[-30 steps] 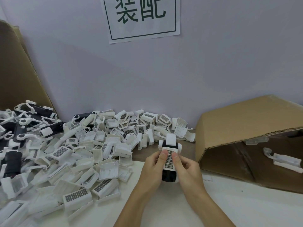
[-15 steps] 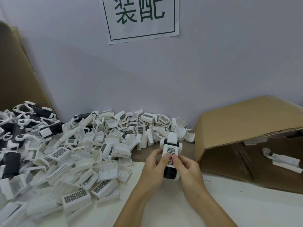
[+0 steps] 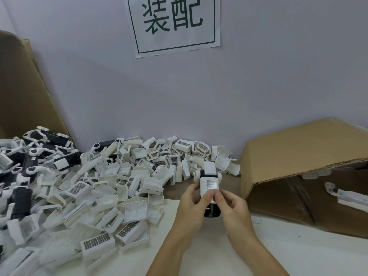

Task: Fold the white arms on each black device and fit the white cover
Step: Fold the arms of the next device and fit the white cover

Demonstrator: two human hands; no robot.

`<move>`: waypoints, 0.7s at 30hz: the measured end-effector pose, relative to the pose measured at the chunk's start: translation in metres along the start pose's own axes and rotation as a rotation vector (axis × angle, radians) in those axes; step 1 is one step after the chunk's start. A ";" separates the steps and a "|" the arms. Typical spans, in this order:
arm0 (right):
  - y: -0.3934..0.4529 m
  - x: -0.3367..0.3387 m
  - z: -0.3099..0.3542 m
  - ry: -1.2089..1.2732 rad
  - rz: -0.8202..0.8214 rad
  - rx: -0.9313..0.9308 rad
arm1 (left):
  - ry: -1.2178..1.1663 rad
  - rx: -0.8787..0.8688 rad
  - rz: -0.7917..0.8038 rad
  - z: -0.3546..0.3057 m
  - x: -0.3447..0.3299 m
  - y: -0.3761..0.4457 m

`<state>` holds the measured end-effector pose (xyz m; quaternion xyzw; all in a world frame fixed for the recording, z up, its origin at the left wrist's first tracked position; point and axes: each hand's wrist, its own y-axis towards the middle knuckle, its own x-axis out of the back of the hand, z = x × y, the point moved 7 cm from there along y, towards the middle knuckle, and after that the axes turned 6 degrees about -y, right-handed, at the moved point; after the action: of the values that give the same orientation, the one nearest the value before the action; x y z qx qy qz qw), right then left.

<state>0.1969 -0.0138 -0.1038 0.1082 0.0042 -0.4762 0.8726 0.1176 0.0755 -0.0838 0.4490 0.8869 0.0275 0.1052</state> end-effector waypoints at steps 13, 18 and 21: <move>-0.008 -0.008 0.011 -0.220 -0.026 0.171 | -0.394 0.210 -0.154 0.006 0.005 0.004; -0.005 -0.001 0.011 -0.126 -0.042 0.090 | -0.168 0.176 -0.438 0.002 0.049 0.004; -0.006 -0.002 0.011 -0.119 0.020 0.033 | -0.251 0.104 -0.533 -0.003 0.069 0.004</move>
<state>0.1899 -0.0178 -0.0939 0.0940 -0.0565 -0.4730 0.8742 0.0806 0.1335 -0.0917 0.2052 0.9538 -0.1020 0.1943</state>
